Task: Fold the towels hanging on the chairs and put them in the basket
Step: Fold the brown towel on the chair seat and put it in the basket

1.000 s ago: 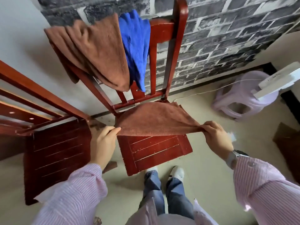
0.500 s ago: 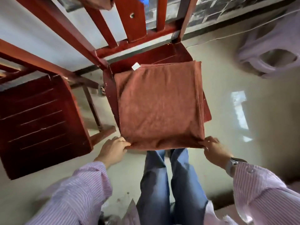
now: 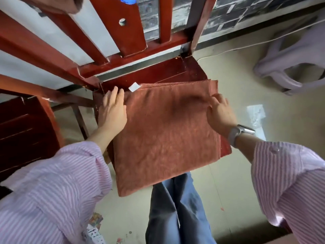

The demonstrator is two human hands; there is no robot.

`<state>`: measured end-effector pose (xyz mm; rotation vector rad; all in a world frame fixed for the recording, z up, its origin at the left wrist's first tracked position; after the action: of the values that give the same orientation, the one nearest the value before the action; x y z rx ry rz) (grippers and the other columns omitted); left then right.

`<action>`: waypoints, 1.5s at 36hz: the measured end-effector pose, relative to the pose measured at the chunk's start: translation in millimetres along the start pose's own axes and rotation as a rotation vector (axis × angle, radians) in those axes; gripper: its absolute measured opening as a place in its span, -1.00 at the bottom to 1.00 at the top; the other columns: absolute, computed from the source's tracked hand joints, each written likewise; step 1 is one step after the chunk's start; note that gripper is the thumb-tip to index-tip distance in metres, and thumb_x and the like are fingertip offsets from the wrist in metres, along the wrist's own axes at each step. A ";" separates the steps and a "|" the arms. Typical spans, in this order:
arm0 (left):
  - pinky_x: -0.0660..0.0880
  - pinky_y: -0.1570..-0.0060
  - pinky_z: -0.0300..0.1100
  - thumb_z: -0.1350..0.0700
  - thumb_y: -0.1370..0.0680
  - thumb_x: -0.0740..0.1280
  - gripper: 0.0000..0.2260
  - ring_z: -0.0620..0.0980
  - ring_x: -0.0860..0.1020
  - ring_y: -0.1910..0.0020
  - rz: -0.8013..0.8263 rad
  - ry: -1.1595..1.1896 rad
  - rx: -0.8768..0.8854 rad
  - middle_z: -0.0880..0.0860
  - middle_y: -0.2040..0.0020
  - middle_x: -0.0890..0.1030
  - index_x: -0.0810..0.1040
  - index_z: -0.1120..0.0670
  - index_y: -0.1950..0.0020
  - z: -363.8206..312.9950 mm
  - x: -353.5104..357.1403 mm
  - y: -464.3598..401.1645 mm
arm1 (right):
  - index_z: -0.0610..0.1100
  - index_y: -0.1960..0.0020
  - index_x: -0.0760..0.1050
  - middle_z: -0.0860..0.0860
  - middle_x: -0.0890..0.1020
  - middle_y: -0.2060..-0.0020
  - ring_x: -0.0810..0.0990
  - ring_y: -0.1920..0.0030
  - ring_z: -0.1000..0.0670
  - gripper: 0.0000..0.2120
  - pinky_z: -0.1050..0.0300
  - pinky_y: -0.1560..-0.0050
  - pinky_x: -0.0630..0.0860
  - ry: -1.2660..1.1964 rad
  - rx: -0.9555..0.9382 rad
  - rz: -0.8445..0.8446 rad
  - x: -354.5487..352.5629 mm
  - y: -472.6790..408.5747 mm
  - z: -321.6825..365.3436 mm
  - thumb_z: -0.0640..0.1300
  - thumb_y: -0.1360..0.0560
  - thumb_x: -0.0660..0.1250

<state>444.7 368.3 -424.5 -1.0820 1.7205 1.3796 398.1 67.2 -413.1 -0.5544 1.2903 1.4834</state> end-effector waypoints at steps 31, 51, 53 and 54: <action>0.34 0.05 -0.26 0.22 -0.44 0.38 -0.92 -0.03 0.49 0.04 0.111 0.444 -0.140 0.02 0.07 0.53 0.53 0.07 0.14 6.8 -29.4 -40.1 | -0.29 0.01 0.56 -0.12 0.58 0.18 0.56 0.16 -0.01 -0.87 0.33 0.22 0.32 -0.292 0.062 0.043 -38.9 -72.1 -42.2 -0.28 -0.47 0.31; 0.38 -0.07 -0.17 0.19 -0.43 0.42 -0.85 0.05 0.52 -0.04 0.016 0.326 -0.058 0.07 0.00 0.55 0.65 0.18 0.03 -1.1 -22.6 -43.7 | -0.28 -0.01 0.56 -0.22 0.57 0.01 0.50 -0.03 -0.19 -0.84 0.13 -0.01 0.33 -0.214 0.039 -0.074 -31.9 -76.8 -34.6 -0.25 -0.48 0.28; 0.40 -0.09 -0.13 0.19 -0.39 0.46 -0.84 0.03 0.51 -0.01 -0.002 0.374 -0.055 0.03 0.04 0.52 0.66 0.18 0.05 -1.7 -31.7 -37.2 | -0.28 0.01 0.56 -0.23 0.57 0.02 0.51 -0.02 -0.19 -0.85 0.14 -0.01 0.34 -0.233 0.044 -0.087 -37.1 -70.2 -37.5 -0.24 -0.48 0.29; 0.39 -0.06 -0.16 0.19 -0.38 0.47 -0.83 0.00 0.50 0.01 -0.019 0.382 -0.050 0.01 0.05 0.50 0.66 0.17 0.05 -3.1 -37.6 -32.7 | -0.28 0.01 0.56 -0.22 0.57 0.03 0.52 -0.01 -0.19 -0.85 0.15 0.00 0.33 -0.242 0.043 -0.092 -40.2 -66.4 -39.0 -0.24 -0.48 0.30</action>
<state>490.4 369.4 -404.4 -1.4603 1.9413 1.2690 460.7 7.4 -419.5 -0.3882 1.0911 1.3965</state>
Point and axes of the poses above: each hand's wrist, its own y-axis away from the middle knuckle, its own x-axis out of the palm, z = x × y, the point moved 6 cm from there along -y, towards the middle knuckle
